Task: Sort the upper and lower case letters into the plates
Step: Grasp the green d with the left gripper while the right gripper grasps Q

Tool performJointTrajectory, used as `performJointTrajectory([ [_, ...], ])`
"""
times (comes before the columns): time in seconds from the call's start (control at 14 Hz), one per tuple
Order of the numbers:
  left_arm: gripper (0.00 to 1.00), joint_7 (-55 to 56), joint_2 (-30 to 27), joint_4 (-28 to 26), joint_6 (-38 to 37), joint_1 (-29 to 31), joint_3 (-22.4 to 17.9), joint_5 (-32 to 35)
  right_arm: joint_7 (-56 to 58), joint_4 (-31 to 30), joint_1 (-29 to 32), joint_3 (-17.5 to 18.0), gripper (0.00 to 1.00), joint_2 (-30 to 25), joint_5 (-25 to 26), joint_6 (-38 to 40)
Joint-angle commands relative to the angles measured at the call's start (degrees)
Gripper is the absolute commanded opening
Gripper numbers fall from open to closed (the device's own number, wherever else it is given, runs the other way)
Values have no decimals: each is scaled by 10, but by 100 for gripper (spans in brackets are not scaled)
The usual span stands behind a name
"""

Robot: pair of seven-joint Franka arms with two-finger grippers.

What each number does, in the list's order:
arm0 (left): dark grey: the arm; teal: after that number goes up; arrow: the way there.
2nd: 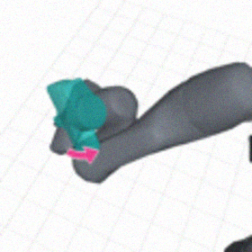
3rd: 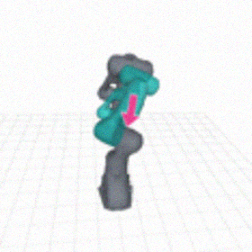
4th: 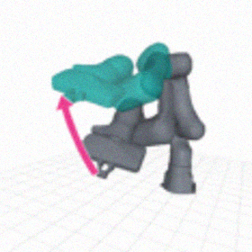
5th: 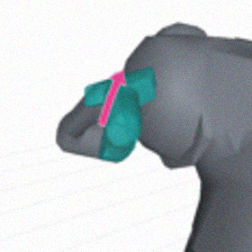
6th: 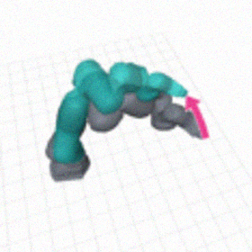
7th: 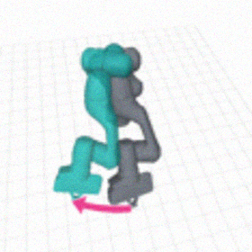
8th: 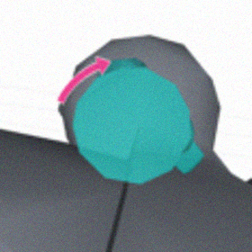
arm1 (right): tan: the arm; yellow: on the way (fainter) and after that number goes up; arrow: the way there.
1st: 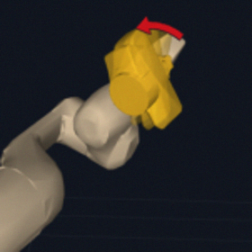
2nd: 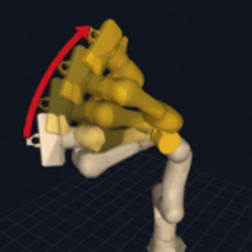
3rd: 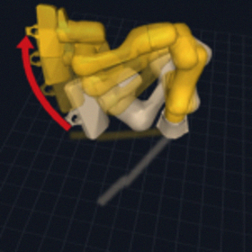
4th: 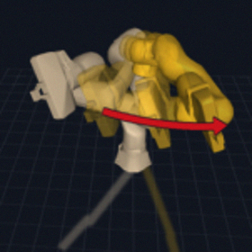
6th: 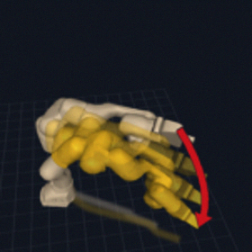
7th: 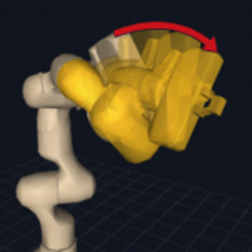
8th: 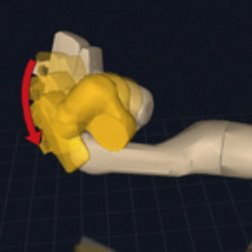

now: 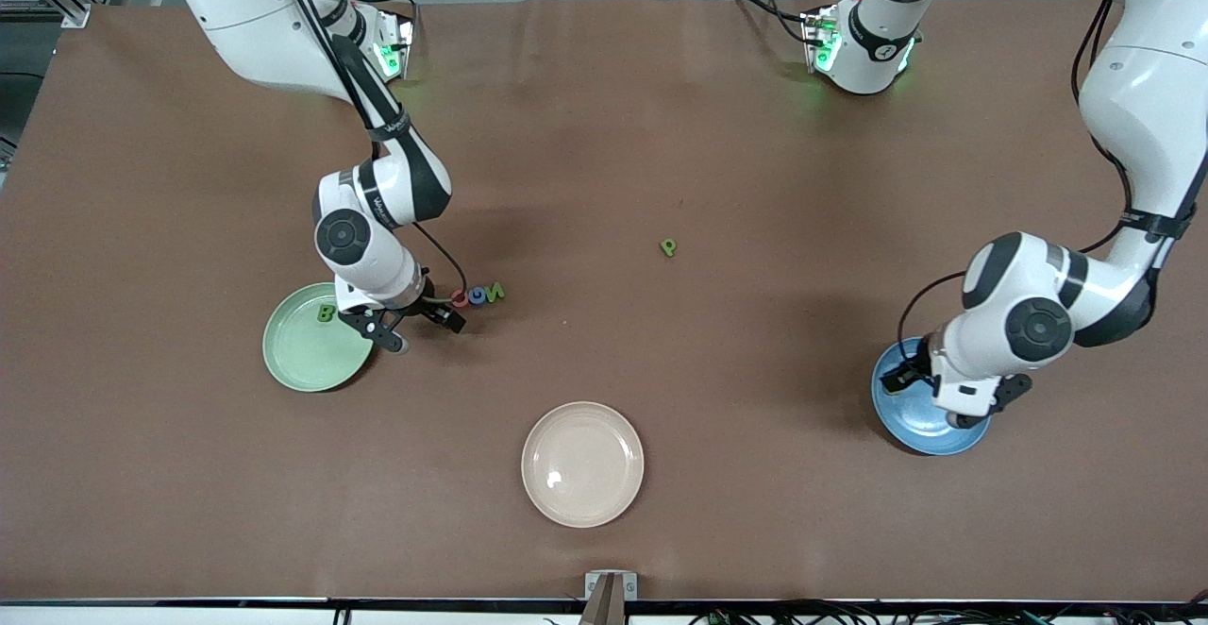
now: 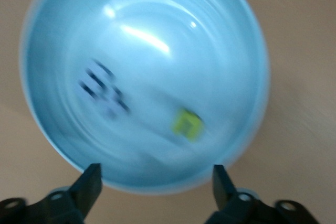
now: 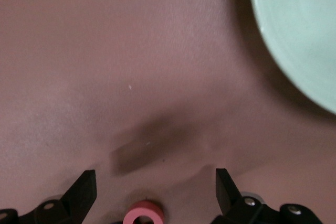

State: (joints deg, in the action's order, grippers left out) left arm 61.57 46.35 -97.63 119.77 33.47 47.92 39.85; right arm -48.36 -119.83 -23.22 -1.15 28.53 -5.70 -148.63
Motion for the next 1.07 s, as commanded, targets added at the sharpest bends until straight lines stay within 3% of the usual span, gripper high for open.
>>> performJointTrajectory([
  [0.0,100,98,-32,-55,3,1,58,14,-15,-22,-15,-5,100,-7,-1,-3],
  [0.21,100,202,-29,-95,44,-16,96,14,-19,-51,-19,-4,97,-15,-1,-24],
  [0.5,96,397,-23,-106,75,-116,96,62,-42,-72,-38,-3,93,-15,-1,-53],
  [0.71,84,413,-16,-107,78,-191,90,68,-61,-72,-51,-3,91,-15,-1,-53],
  [0.86,82,434,-16,-108,79,-241,70,84,-65,-71,-53,-3,90,-15,-1,-53],
  [1.0,82,463,-10,-110,79,-271,60,96,-65,-72,-55,-3,81,-15,-1,-53],
])
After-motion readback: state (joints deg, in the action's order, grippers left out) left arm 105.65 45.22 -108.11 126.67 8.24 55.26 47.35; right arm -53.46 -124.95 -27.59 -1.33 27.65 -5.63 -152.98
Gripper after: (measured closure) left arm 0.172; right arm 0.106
